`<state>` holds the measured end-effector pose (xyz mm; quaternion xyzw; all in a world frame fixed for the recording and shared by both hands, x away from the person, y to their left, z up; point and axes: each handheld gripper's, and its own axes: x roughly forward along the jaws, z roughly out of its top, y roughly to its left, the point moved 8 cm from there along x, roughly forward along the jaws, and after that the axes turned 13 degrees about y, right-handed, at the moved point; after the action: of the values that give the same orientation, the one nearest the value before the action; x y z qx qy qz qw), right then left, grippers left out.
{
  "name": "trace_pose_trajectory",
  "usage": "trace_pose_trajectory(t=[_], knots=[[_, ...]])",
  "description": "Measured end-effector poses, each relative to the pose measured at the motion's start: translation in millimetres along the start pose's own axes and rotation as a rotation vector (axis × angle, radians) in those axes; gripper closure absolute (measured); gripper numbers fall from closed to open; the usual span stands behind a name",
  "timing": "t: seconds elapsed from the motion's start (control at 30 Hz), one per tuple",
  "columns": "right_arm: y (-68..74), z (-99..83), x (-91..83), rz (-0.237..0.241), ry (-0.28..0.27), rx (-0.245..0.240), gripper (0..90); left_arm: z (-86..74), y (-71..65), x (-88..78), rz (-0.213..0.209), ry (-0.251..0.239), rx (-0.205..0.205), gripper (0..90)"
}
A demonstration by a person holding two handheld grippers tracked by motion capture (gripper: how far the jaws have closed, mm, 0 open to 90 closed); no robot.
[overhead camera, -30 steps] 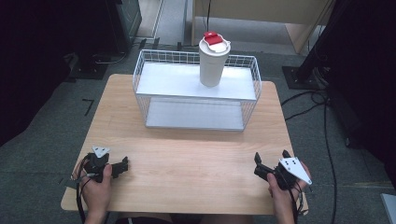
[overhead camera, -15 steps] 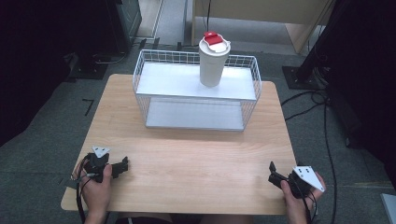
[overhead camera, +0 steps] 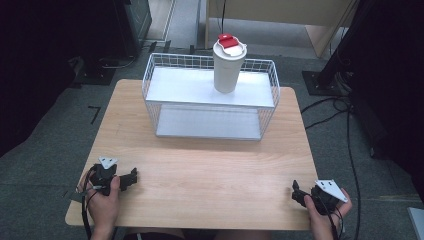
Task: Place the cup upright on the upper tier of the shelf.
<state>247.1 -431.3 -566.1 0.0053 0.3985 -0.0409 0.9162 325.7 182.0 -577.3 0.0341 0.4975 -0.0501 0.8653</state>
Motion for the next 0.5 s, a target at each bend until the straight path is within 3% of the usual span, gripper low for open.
trace_pose_trajectory(t=[0.13, 0.27, 0.37, 0.43, 0.5], knots=[[2.9, -4.4, 3.4, 0.065, 0.062, -0.012, 0.1, -0.1, 0.0, 0.0, 0.000, 0.000, 0.000, 0.0], [5.7, -9.6, 8.7, 0.026, 0.143, -0.051, 0.1, 0.0, 0.2, 0.0, 0.001, 0.000, 0.002, 0.0], [7.3, -10.3, 9.2, 0.005, 0.153, -0.064, 0.0, -0.1, 0.2, 0.0, 0.001, 0.000, 0.002, 0.0], [8.5, -10.9, 9.8, 0.035, 0.160, -0.069, 0.1, 0.1, 0.1, 0.0, 0.001, -0.001, 0.001, 0.0], [10.1, -12.7, 11.3, 0.104, 0.189, -0.059, 0.0, 0.0, 0.0, 0.0, 0.001, -0.001, 0.001, 0.0]])
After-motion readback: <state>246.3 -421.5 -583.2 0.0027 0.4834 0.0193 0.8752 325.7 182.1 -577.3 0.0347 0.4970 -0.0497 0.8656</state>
